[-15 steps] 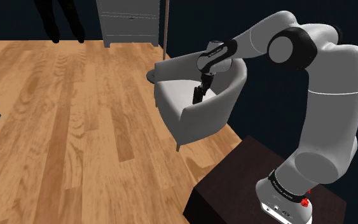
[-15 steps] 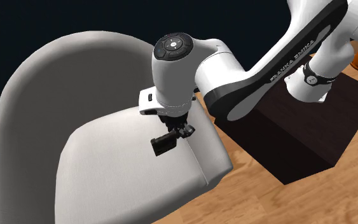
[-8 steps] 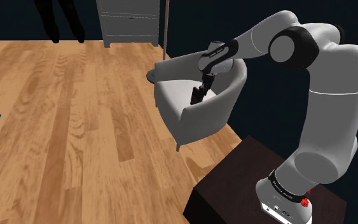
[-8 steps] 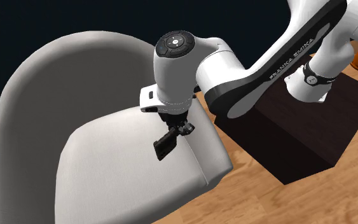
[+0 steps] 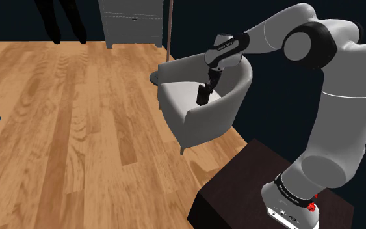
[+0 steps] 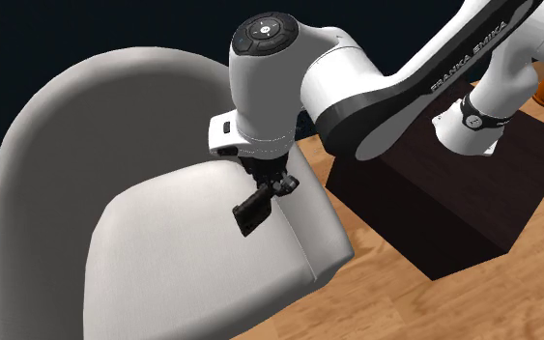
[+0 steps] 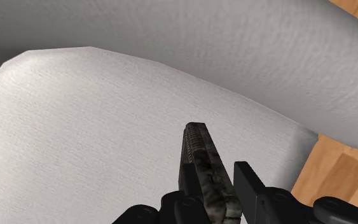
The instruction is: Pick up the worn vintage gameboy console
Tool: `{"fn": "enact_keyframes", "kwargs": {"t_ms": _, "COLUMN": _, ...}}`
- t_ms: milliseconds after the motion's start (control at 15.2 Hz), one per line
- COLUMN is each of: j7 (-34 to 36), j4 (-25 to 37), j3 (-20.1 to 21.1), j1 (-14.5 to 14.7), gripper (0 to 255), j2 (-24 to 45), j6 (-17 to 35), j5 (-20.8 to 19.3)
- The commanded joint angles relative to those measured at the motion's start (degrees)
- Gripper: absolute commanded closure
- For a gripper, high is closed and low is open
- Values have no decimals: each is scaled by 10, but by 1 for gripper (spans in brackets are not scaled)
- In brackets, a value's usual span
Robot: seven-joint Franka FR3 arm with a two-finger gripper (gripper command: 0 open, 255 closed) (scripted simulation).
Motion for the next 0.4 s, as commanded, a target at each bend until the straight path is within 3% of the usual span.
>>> {"fn": "enact_keyframes", "kwargs": {"t_ms": 0, "j7": 1, "j4": 3, "j3": -2, "j1": 0, "gripper": 255, "j2": -9, "j6": -12, "j5": -3}}
{"fn": "enact_keyframes", "kwargs": {"t_ms": 330, "j7": 3, "j4": 11, "j3": -4, "j1": 2, "gripper": 255, "j2": -22, "j6": -32, "j5": -7}}
